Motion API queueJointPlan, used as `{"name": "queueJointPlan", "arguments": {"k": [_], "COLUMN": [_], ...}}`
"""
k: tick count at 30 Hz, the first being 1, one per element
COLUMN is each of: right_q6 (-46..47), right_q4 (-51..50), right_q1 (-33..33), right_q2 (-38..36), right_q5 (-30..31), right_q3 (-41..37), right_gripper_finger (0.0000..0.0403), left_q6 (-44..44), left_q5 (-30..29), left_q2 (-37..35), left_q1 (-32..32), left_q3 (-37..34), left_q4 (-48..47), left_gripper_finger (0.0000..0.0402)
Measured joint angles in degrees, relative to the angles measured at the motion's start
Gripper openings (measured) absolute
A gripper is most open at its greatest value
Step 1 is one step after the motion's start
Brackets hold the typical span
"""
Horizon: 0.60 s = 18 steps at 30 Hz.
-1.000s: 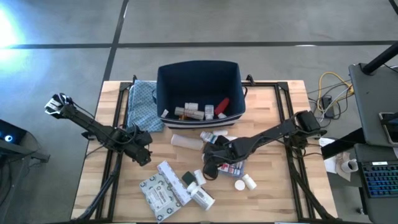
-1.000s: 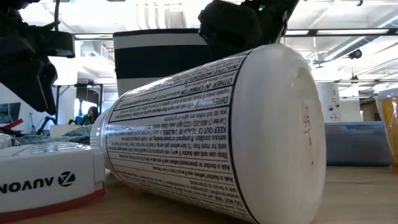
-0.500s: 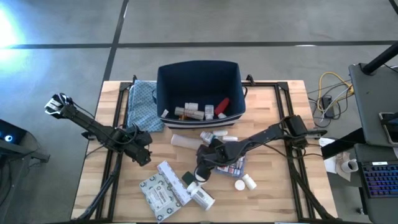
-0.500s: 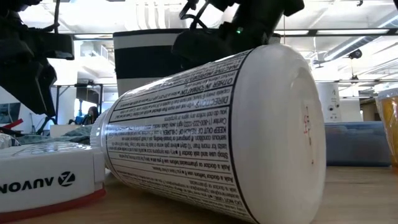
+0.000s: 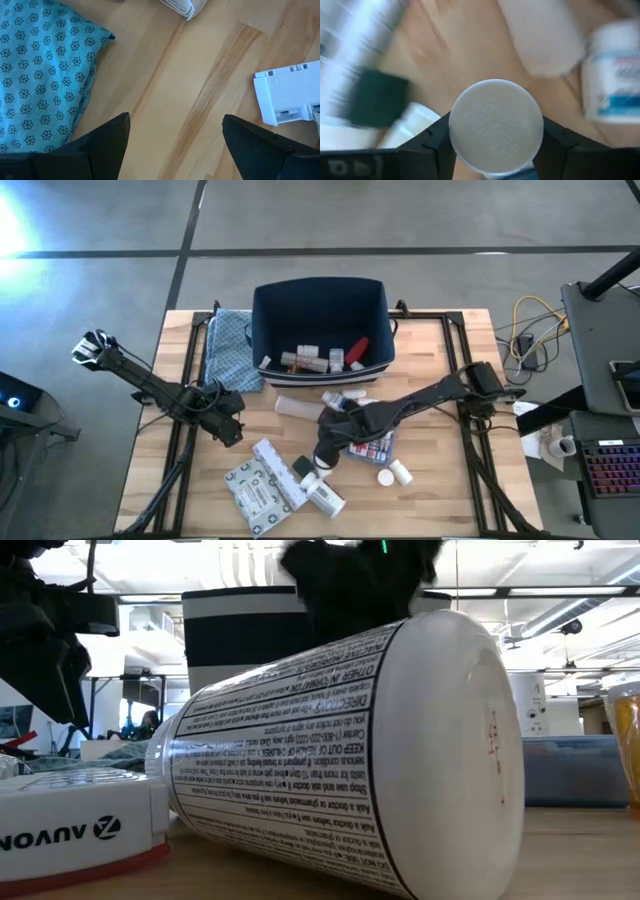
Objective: Pick & place medical supplies in basket/bin
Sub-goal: Put the orange pill bottle into the blue bin
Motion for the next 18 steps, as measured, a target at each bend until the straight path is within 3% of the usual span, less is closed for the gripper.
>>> {"name": "queueJointPlan", "arguments": {"k": [5,10,12,15,18], "right_q6": [-1.3,-8.4,-11.4,-13.2,-13.5], "right_q4": [-0.7,-0.2,-0.5,-2.6,-3.5], "right_q1": [-0.2,-1.9,-4.5,-10.6,-17.3], "right_q2": [-6.5,-13.2,-14.3,-14.3,-13.3], "right_q5": [5.7,25.5,29.5,29.6,23.8], "right_q3": [5.8,14.1,16.9,19.3,20.0], "right_gripper_finger": [0.0182,0.0204,0.0213,0.0221,0.0232], "left_q6": [0.0,0.0,0.0,0.0,0.0], "left_q5": [0.1,0.1,0.0,-0.2,-0.2], "left_q2": [0.0,0.0,0.0,0.0,0.0], "left_q1": [0.0,0.0,0.0,0.0,0.0], "left_q3": [0.0,0.0,0.0,0.0,0.0], "left_q4": [0.3,0.5,0.8,1.7,2.3], "left_gripper_finger": [0.0295,0.0295,0.0295,0.0295,0.0295]}}
